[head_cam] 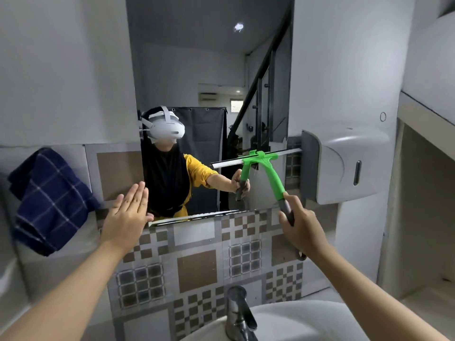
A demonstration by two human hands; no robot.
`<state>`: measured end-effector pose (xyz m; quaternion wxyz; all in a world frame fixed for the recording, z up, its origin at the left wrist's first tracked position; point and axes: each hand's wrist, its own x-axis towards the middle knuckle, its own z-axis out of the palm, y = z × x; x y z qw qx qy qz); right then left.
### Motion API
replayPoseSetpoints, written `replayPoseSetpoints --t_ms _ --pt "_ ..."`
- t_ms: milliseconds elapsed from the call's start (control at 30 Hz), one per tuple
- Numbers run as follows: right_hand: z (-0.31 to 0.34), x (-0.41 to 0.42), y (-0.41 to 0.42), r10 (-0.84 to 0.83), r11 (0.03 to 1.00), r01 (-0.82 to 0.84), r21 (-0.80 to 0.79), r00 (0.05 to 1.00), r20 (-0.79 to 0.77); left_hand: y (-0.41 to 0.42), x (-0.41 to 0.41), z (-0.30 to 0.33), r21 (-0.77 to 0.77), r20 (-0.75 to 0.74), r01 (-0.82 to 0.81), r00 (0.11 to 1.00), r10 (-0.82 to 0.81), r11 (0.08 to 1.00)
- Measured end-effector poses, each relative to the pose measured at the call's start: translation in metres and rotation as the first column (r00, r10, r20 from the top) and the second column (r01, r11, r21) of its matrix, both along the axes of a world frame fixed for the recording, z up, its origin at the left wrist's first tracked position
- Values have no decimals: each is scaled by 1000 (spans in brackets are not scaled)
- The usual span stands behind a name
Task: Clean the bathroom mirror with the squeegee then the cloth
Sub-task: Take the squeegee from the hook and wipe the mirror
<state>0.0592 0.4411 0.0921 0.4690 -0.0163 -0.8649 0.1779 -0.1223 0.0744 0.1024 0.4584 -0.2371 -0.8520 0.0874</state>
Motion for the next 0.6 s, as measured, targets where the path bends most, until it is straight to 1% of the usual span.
replayPoseSetpoints --t_ms 100,167,233,300,367,467,533,600 --pt "-11 -2 -26 5 987 -9 -158 1000 -24 1 2 2 5 12 1 1000 -1 1000" --pt "-17 -6 -51 21 956 -38 -291 998 -60 1 3 2 7 27 -4 1000 4 1000" --pt "-18 -14 -81 40 885 -77 -459 995 -89 0 3 3 2 32 -10 999 10 1000" --pt "-15 -23 -114 42 786 -107 -608 992 -121 0 4 3 -2 42 -11 999 11 1000" --pt "-7 -30 -145 41 680 -140 -720 987 -154 0 4 4 -4 50 -11 999 11 1000" --pt "6 -40 -183 50 529 -191 -827 980 -194 -1 4 5 -7 49 -4 999 4 1000" --pt "12 -43 -202 45 482 -215 -849 974 -221 -2 4 4 -9 41 5 999 -5 1000" --pt "13 -44 -217 49 458 -229 -859 971 -233 -3 4 4 -11 42 11 999 -11 1000"
